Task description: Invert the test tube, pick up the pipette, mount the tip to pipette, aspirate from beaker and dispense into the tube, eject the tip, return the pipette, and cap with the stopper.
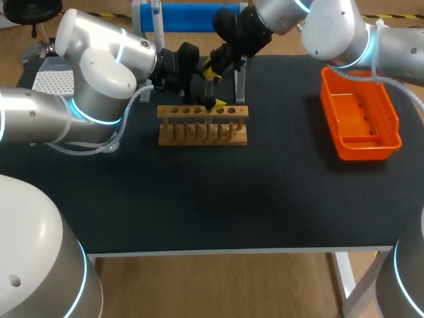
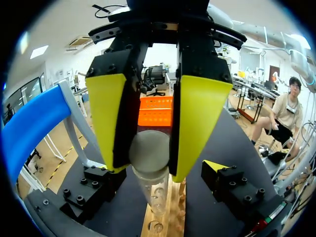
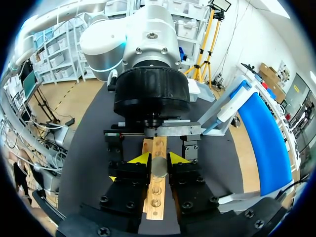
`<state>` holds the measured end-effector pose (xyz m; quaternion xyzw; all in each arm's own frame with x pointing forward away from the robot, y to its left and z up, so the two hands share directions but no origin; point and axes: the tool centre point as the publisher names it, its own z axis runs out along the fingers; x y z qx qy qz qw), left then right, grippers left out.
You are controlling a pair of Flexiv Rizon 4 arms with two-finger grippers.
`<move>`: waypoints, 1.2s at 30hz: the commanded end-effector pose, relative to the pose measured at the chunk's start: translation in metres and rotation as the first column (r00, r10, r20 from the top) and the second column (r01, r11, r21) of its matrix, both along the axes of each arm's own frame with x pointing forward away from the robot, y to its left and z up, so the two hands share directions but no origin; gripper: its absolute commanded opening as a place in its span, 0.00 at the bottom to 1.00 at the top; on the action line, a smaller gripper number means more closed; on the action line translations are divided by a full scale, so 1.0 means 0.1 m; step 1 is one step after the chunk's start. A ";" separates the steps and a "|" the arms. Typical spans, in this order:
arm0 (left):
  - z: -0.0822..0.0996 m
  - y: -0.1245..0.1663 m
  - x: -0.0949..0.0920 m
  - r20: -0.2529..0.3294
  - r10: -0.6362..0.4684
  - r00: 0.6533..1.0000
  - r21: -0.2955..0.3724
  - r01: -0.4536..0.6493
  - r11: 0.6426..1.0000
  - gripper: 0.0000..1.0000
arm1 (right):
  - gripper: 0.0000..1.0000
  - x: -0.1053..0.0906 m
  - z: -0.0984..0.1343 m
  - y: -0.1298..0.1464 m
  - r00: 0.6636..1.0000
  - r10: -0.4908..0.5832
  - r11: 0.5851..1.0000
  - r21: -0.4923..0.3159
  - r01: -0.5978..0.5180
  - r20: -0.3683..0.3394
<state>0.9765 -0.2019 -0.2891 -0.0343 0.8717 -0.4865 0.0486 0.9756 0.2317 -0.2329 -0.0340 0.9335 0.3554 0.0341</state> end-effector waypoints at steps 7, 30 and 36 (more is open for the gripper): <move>0.00 0.00 0.02 -0.004 -0.005 1.000 0.002 0.005 1.000 1.00 | 1.00 -0.01 0.00 -0.09 1.000 -0.018 0.999 0.033 0.019 -0.013; 0.00 0.00 0.02 -0.004 -0.005 1.000 0.002 0.005 1.000 1.00 | 0.38 -0.01 0.14 -0.38 0.999 -0.029 0.948 0.316 0.020 0.026; 0.00 0.00 0.02 -0.004 -0.005 1.000 0.002 0.005 1.000 1.00 | 0.00 -0.03 0.17 -0.37 0.999 -0.018 0.926 0.379 0.006 0.029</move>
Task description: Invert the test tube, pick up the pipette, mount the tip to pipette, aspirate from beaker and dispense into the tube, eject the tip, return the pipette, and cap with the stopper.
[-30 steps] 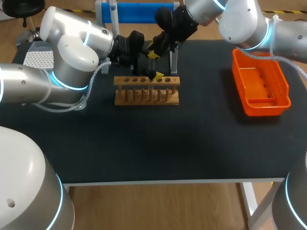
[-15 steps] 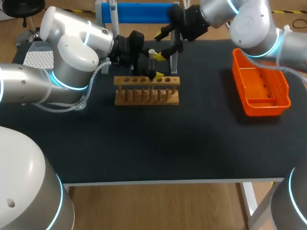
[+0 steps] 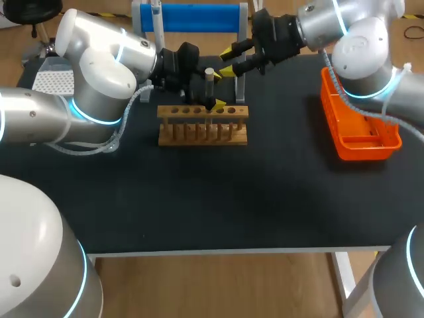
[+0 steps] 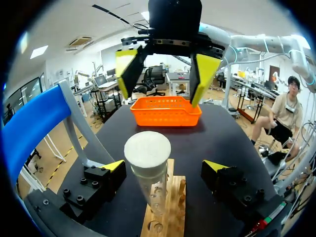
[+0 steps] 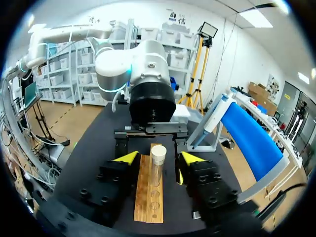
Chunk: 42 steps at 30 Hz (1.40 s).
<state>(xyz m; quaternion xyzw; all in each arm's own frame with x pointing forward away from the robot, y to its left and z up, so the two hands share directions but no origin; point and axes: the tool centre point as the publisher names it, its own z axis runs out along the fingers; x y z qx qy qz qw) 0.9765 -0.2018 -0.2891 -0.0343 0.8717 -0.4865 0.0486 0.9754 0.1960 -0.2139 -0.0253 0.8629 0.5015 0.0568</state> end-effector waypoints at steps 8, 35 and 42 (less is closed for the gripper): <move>0.00 0.00 0.02 -0.004 -0.005 1.000 0.001 0.005 1.000 1.00 | 0.00 -0.03 0.03 0.03 0.999 0.047 0.975 0.219 -0.042 -0.020; 0.00 0.00 0.02 -0.004 -0.005 1.000 0.001 0.005 1.000 1.00 | 0.00 -0.03 0.06 0.37 0.986 0.144 0.928 0.356 -0.105 -0.083; 0.00 0.00 0.02 -0.004 -0.005 1.000 0.001 0.005 1.000 1.00 | 0.00 -0.04 0.02 0.38 0.982 0.153 0.925 0.366 -0.104 -0.108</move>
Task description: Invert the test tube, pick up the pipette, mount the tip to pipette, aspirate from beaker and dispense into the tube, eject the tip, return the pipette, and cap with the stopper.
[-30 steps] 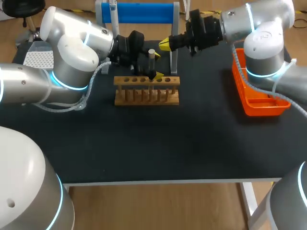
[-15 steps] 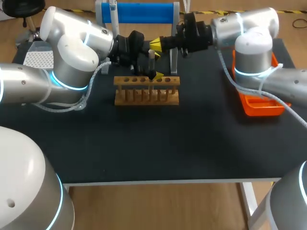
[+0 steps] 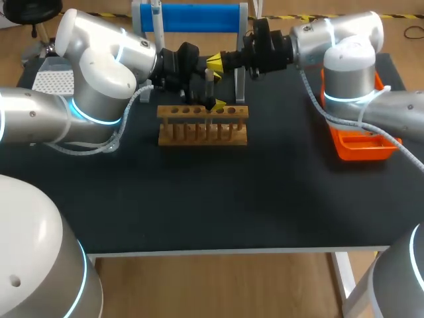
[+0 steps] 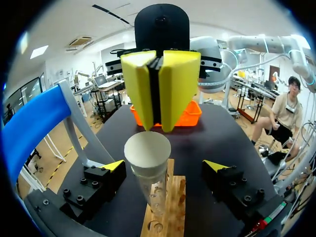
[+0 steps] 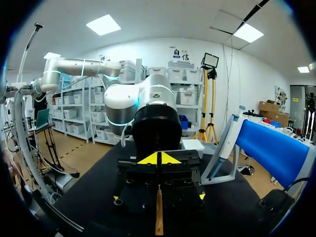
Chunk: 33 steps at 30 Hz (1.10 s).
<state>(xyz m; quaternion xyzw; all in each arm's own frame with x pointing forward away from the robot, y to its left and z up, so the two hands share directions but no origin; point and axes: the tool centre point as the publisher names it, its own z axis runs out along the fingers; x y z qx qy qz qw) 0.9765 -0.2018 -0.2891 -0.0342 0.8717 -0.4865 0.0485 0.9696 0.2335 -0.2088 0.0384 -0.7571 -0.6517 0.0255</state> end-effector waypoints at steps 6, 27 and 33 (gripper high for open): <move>0.00 0.00 0.02 -0.004 -0.005 1.000 0.001 0.005 1.000 1.00 | 0.00 0.03 -0.10 0.00 0.999 -0.001 1.000 0.010 0.002 -0.039; 0.00 0.00 0.02 -0.004 -0.005 1.000 0.001 0.005 1.000 1.00 | 0.00 0.06 -0.26 0.00 0.997 -0.028 1.000 -0.009 0.028 -0.070; 0.00 0.00 0.02 -0.004 -0.005 1.000 0.001 0.005 1.000 1.00 | 0.00 0.07 -0.05 -0.06 0.999 -0.043 0.996 0.079 0.044 -0.015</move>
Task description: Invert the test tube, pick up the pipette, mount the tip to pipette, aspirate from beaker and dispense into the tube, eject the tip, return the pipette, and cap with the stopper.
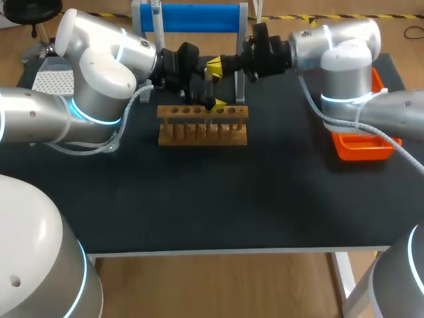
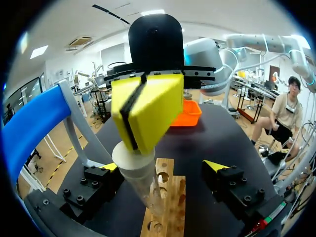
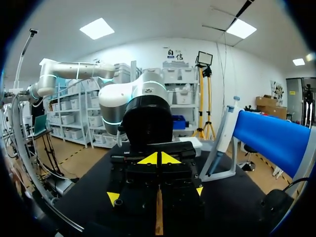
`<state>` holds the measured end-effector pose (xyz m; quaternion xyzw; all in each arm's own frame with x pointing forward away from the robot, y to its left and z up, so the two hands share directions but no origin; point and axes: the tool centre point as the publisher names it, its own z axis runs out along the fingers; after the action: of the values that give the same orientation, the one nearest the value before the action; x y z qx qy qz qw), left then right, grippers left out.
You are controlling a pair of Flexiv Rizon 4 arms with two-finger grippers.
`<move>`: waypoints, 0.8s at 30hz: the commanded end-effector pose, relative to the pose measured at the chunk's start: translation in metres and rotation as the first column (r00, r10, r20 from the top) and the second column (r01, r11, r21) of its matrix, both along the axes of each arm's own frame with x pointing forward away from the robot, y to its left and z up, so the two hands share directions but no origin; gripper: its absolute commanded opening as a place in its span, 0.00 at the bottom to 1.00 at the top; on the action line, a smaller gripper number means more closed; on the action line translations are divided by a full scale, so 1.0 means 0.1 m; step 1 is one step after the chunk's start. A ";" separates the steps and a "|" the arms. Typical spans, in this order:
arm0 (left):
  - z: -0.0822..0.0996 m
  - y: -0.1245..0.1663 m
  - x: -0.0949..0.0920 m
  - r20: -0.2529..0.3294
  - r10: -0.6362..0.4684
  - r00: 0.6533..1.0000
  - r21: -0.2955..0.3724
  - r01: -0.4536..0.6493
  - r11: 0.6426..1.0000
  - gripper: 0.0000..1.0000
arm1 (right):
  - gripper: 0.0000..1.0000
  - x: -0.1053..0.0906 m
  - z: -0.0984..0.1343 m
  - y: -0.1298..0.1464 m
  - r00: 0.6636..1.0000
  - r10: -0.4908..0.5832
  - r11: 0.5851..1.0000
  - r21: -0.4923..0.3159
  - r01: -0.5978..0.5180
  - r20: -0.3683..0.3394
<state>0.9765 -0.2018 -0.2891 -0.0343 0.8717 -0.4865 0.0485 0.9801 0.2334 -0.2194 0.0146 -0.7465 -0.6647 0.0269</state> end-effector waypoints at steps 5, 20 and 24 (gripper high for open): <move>0.00 0.00 0.02 -0.004 -0.005 1.000 0.001 0.005 1.000 1.00 | 0.00 -0.03 0.18 -0.14 0.998 -0.030 0.998 0.065 0.027 0.054; 0.00 0.00 0.02 -0.004 -0.005 1.000 0.001 0.005 1.000 1.00 | 1.00 -0.03 0.03 -0.72 0.984 -0.162 0.982 -0.090 0.168 0.079; 0.00 0.00 0.02 -0.004 -0.005 1.000 0.001 0.005 1.000 1.00 | 1.00 -0.07 -0.11 -0.89 0.980 -0.188 0.968 -0.155 0.197 0.070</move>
<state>0.9765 -0.2018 -0.2891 -0.0342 0.8717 -0.4864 0.0485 0.9857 0.1553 -0.2322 -0.0327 -0.7873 -0.6135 -0.0520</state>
